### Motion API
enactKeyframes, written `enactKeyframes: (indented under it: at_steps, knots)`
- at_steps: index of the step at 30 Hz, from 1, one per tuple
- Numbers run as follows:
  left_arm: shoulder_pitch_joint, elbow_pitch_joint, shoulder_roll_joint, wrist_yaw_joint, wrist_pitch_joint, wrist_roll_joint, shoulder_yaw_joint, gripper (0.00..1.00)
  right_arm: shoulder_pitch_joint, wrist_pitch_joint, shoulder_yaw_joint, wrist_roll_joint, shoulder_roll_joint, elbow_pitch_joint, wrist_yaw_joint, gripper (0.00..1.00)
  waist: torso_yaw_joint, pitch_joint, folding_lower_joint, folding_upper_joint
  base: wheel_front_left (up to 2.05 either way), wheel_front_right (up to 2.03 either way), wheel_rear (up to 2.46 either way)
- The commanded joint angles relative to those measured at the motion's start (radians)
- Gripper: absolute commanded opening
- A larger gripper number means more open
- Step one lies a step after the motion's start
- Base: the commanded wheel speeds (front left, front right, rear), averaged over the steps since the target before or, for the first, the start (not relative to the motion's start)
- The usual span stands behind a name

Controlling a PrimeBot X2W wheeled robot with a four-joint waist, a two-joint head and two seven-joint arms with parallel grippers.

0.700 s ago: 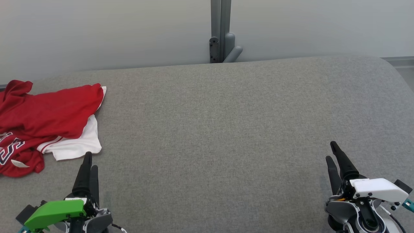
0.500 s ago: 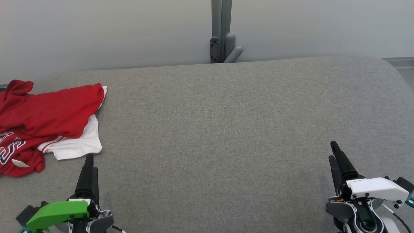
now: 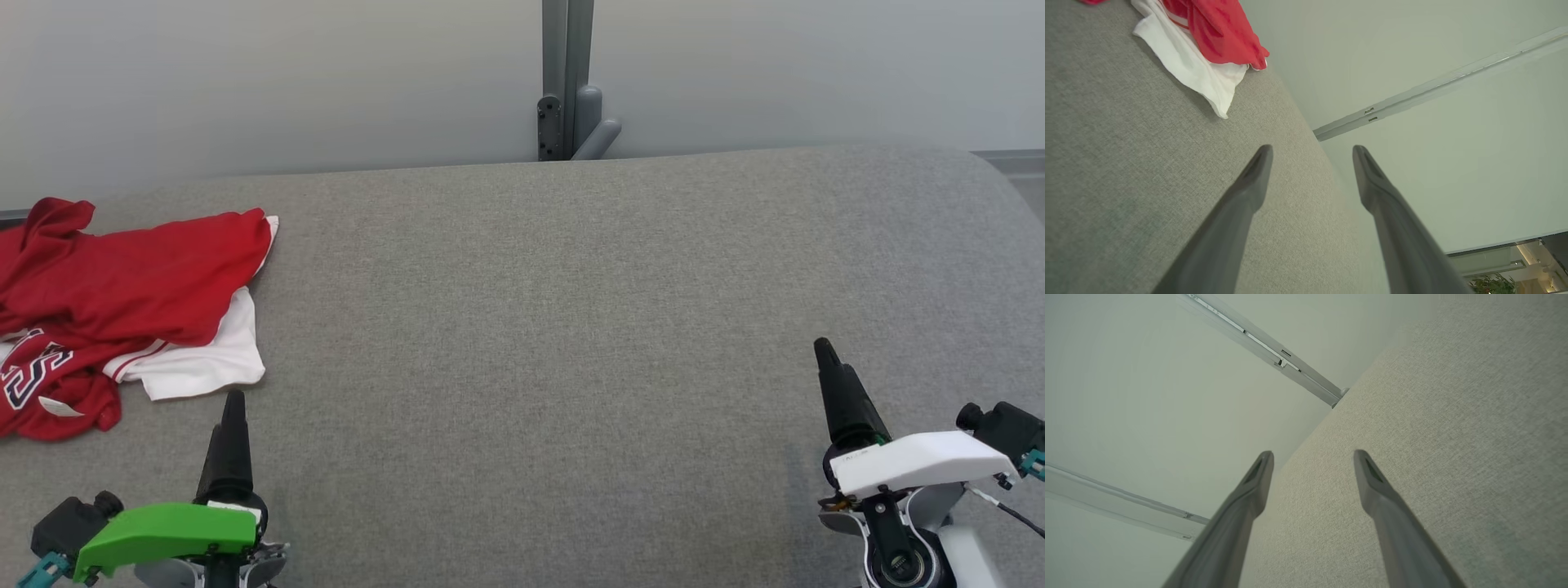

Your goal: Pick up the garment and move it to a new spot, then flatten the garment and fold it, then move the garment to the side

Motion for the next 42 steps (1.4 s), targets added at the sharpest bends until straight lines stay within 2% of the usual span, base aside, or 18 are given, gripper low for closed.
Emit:
enactKeyframes:
  at_steps: [1, 13, 20, 42]
  knots:
    - [-0.004, -0.016, 0.015, 0.005, -0.010, 0.065, -0.007, 1.00, -0.001, -0.013, 0.006, -0.062, -0.007, -0.024, 0.000, 1.00, 0.001, 0.000, 0.0000, 0.0010, 0.00, 0.00, 0.00]
    - [0.001, 0.044, 0.054, -0.015, -0.053, 0.332, -0.068, 1.00, 0.006, -0.057, 0.019, -0.313, -0.008, 0.004, 0.000, 1.00, 0.003, -0.001, 0.0000, 0.0013, 0.00, 0.00, 0.00]
    - [0.017, 0.081, 0.071, -0.002, -0.076, 0.454, -0.080, 1.00, -0.003, -0.080, 0.031, -0.433, -0.008, 0.029, 0.000, 1.00, 0.002, -0.002, 0.0000, 0.0016, 0.00, 0.00, 0.00]
    - [0.063, 0.046, 0.082, 0.000, -0.136, 0.711, -0.106, 1.00, 0.024, -0.141, 0.023, -0.702, -0.009, 0.049, 0.000, 1.00, 0.011, -0.006, 0.0000, 0.0023, 0.00, 0.00, 0.00]
